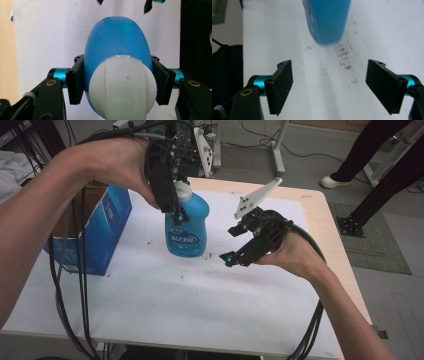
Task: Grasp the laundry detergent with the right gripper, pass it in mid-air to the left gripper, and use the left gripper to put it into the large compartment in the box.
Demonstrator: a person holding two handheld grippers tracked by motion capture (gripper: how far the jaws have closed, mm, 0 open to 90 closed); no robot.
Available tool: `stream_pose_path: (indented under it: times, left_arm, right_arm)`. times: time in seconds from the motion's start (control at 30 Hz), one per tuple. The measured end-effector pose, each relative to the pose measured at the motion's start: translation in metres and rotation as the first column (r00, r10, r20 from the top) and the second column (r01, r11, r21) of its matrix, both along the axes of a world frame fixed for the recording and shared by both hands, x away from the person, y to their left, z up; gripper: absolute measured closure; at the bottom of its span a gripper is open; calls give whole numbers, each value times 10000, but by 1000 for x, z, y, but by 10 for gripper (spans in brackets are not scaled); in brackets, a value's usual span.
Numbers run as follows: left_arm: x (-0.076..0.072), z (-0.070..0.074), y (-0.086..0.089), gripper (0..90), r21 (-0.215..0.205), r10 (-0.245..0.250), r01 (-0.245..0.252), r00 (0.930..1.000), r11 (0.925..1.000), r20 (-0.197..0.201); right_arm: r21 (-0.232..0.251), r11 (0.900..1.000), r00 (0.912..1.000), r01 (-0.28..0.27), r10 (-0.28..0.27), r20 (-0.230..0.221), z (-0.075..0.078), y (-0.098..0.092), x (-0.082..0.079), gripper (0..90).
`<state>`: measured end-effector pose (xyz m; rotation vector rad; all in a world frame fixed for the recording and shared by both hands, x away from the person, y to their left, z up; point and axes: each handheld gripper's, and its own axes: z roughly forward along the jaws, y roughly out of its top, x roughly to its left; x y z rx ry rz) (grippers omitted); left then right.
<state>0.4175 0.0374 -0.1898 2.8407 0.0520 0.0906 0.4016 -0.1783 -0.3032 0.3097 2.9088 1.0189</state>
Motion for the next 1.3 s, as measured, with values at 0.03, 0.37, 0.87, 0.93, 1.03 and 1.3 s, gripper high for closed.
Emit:
stream_pose_path:
  times: [0.03, 0.37, 0.87, 0.93, 1.03, 1.3]
  left_arm:
    - [0, 5, 4, 382, 29, 124, -124, 9999, 9999, 22]
    - [2, 56, 54, 383, -84, 1469, -1467, 9882, 9891, 439]
    - [2, 96, 148, 383, 236, 4220, -4239, 9046, 9054, 597]
    - [1, 99, 160, 383, 192, 4544, -4561, 8888, 8897, 590]
    - [0, 103, 175, 383, 270, 4985, -5005, 8650, 8653, 567]
    - [-4, 102, 201, 383, 423, 5699, -5723, 8197, 8189, 570]
  right_arm:
    - [-100, 9999, 9999, 61, -60, 110, -1, -3, -1, 213]
    - [-916, 9928, 9960, 767, -721, 531, 1, -27, -8, 213]
    - [-1891, 9694, 9854, 1569, -1408, 960, 3, -55, -14, 130]
    - [-1960, 9678, 9859, 1578, -1434, 859, 2, -57, -15, 129]
    - [-2007, 9644, 9830, 1722, -1549, 988, 1, -59, -16, 129]
    - [-2161, 9587, 9813, 1850, -1682, 938, -3, -64, -14, 129]
